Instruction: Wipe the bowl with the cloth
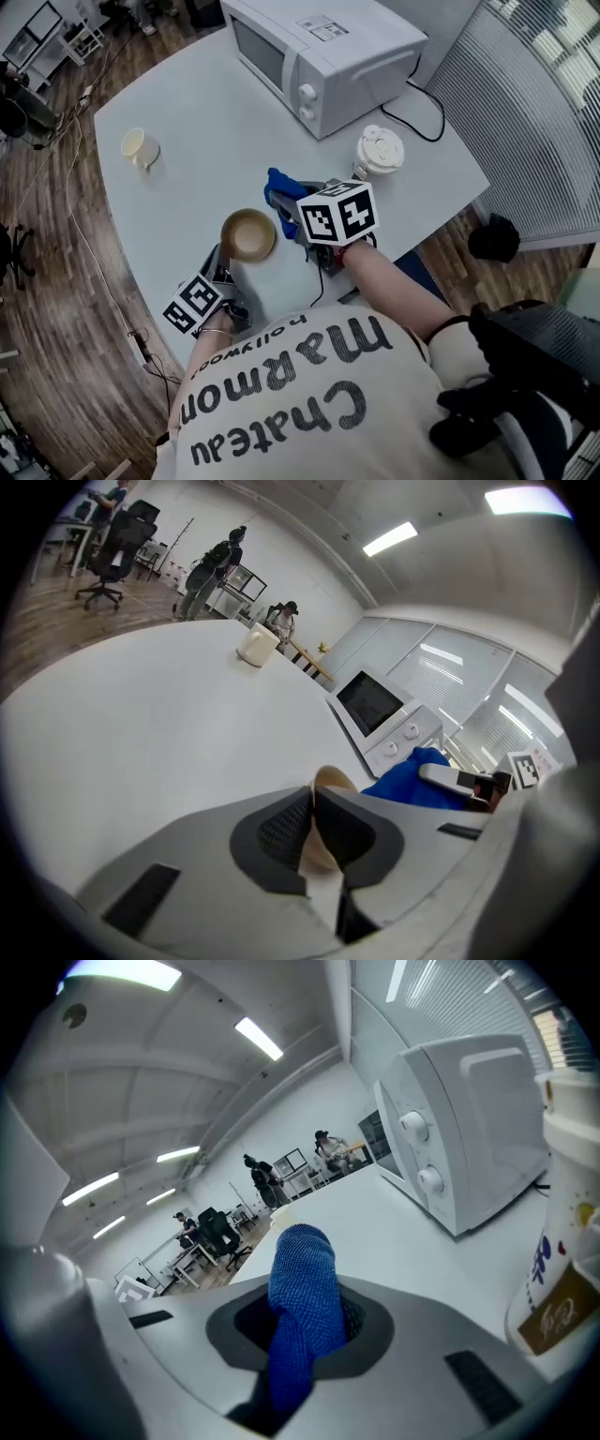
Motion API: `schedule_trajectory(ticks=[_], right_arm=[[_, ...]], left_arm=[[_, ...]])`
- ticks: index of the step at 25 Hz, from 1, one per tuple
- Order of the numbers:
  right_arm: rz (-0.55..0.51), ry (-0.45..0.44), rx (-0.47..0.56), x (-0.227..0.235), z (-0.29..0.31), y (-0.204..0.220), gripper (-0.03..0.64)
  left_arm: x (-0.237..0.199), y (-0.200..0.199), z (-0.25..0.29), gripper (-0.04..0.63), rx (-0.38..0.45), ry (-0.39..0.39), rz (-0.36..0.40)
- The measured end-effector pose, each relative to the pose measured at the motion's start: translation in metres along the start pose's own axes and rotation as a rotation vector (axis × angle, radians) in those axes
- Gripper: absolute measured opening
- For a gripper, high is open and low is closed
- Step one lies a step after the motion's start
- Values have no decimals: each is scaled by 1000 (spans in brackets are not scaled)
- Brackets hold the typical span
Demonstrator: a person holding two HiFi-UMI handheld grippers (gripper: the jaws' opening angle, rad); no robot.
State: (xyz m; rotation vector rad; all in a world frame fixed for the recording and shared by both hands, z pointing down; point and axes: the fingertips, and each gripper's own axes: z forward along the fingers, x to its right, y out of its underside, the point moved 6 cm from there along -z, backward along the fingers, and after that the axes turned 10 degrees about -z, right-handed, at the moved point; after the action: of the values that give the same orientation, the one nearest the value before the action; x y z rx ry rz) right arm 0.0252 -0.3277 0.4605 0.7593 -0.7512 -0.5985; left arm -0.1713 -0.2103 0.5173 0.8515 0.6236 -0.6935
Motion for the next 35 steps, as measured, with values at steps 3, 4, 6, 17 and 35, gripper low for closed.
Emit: schedule_trajectory(ticks=[3, 4, 6, 17, 35], right_arm=[[39, -13, -10, 8, 4, 5, 49], [47, -15, -12, 9, 6, 7, 48], [51, -18, -18, 10, 9, 9, 48], [15, 40, -2, -15, 7, 1, 49], [16, 99, 11, -113, -6, 9, 49]], left_arm=[[-7, 2, 5, 12, 7, -61, 6], [-10, 3, 7, 15, 10, -72, 0], [-13, 4, 9, 17, 11, -78, -4], [-23, -17, -29, 105, 126, -48, -8], [-78, -29, -143, 29, 214, -66, -115]])
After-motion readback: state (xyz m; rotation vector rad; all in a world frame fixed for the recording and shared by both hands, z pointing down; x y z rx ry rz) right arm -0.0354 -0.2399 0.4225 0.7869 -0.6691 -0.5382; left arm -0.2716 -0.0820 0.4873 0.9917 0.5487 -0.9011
